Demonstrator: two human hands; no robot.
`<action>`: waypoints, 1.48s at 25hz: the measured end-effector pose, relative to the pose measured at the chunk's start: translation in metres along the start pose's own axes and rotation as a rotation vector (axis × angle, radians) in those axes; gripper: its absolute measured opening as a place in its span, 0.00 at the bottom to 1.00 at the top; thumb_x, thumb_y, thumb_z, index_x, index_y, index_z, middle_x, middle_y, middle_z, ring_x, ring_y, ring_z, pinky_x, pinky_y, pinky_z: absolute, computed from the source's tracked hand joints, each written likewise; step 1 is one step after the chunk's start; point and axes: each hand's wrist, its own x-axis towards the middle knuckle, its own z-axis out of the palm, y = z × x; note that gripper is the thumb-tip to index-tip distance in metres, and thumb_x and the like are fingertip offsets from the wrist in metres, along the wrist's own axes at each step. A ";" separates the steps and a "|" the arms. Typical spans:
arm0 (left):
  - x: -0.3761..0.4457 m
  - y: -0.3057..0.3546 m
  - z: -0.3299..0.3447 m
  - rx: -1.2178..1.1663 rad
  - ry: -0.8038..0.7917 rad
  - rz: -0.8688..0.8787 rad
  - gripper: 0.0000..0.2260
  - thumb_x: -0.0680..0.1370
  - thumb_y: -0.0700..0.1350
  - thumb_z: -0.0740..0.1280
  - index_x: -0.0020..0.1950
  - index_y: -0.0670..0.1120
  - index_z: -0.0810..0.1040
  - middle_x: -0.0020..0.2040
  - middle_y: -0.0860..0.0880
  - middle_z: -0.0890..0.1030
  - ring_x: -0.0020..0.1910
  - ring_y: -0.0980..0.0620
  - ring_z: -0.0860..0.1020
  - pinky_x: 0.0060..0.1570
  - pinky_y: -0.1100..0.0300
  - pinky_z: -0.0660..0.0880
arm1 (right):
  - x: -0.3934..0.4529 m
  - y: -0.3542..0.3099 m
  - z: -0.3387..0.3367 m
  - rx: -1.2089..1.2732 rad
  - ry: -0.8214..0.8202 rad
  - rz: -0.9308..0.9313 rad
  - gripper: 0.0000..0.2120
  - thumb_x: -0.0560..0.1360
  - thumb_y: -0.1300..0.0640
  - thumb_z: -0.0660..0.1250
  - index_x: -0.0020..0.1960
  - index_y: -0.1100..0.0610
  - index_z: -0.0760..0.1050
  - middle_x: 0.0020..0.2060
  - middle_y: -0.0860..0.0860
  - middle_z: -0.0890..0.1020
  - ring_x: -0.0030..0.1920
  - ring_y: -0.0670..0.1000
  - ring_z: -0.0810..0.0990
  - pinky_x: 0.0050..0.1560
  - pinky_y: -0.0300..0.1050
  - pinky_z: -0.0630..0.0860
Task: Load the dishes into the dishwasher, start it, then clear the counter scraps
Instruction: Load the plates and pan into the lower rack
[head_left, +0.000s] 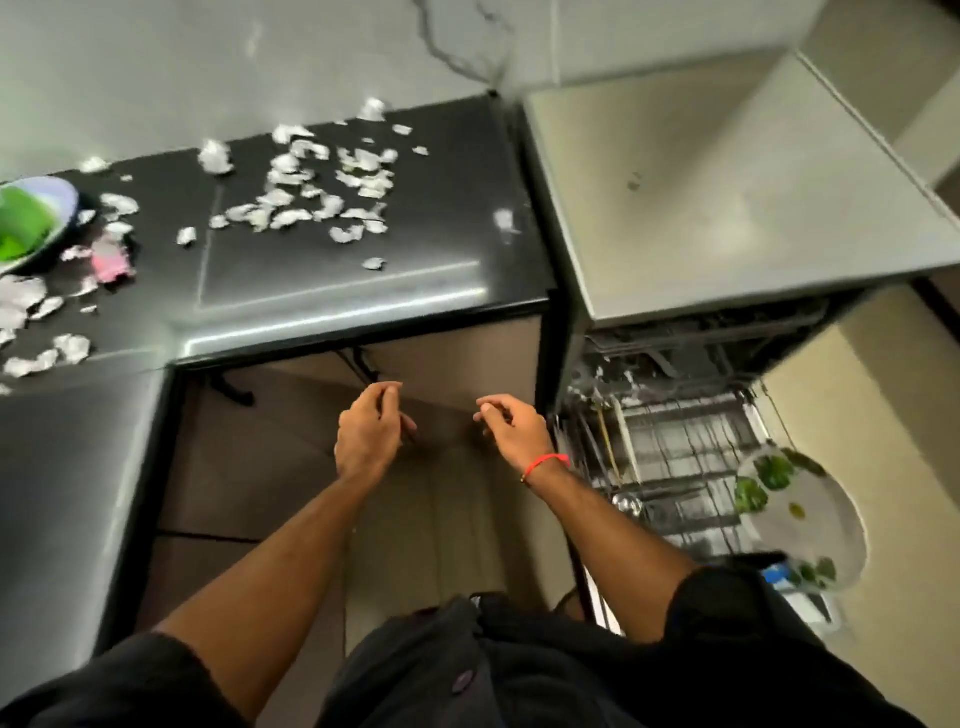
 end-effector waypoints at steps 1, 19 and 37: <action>0.002 -0.013 -0.029 -0.045 0.057 -0.012 0.12 0.82 0.56 0.58 0.59 0.58 0.79 0.34 0.59 0.84 0.37 0.50 0.83 0.47 0.45 0.82 | 0.001 -0.022 0.025 -0.029 -0.041 -0.043 0.07 0.79 0.59 0.65 0.54 0.56 0.81 0.44 0.53 0.86 0.42 0.49 0.81 0.54 0.49 0.78; 0.034 -0.238 -0.382 -0.337 0.665 -0.167 0.18 0.83 0.50 0.63 0.73 0.51 0.69 0.56 0.49 0.80 0.48 0.43 0.82 0.53 0.41 0.79 | -0.004 -0.253 0.437 -0.048 -0.573 -0.339 0.09 0.80 0.61 0.63 0.59 0.59 0.78 0.48 0.54 0.85 0.40 0.50 0.82 0.40 0.42 0.79; 0.161 -0.320 -0.460 -0.466 0.840 -0.530 0.24 0.82 0.46 0.66 0.77 0.51 0.66 0.66 0.49 0.77 0.55 0.48 0.81 0.56 0.40 0.80 | 0.140 -0.314 0.742 -0.350 -0.747 -0.104 0.16 0.78 0.48 0.66 0.40 0.60 0.76 0.45 0.65 0.84 0.40 0.60 0.81 0.52 0.59 0.79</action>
